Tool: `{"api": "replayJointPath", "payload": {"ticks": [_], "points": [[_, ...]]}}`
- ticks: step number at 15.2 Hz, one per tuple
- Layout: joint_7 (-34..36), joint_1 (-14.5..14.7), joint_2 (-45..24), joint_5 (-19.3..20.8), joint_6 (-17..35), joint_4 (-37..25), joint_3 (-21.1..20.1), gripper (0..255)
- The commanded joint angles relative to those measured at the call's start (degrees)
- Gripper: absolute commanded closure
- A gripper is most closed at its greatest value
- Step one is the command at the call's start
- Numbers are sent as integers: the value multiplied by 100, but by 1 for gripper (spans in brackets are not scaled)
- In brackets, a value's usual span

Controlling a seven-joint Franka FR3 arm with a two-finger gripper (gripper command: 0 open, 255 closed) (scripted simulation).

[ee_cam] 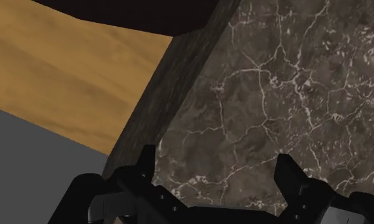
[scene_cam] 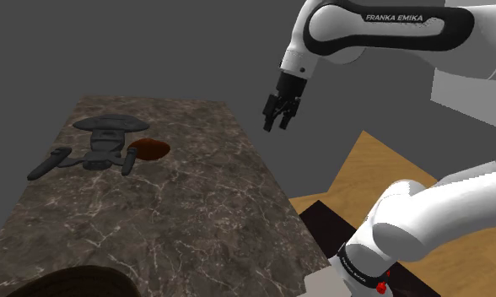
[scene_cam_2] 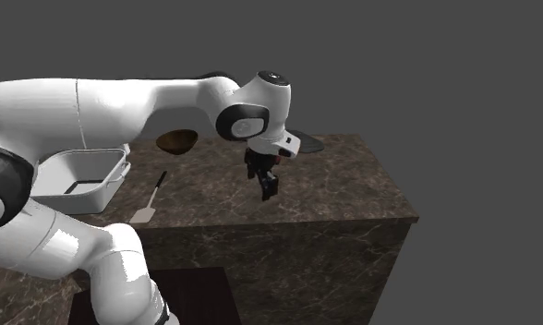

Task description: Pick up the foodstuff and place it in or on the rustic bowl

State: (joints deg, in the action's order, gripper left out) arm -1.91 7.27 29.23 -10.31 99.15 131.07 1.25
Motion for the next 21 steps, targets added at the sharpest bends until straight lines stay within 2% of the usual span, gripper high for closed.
{"api": "replayJointPath", "payload": {"ticks": [1, 11, 21], "points": [[-148, 124, -410, -77, 279, -184, -66, 0], [-777, 620, -2216, -314, 1062, -1456, -432, 0], [-1208, 1062, -3979, -242, 1333, -3223, -859, 0]]}}
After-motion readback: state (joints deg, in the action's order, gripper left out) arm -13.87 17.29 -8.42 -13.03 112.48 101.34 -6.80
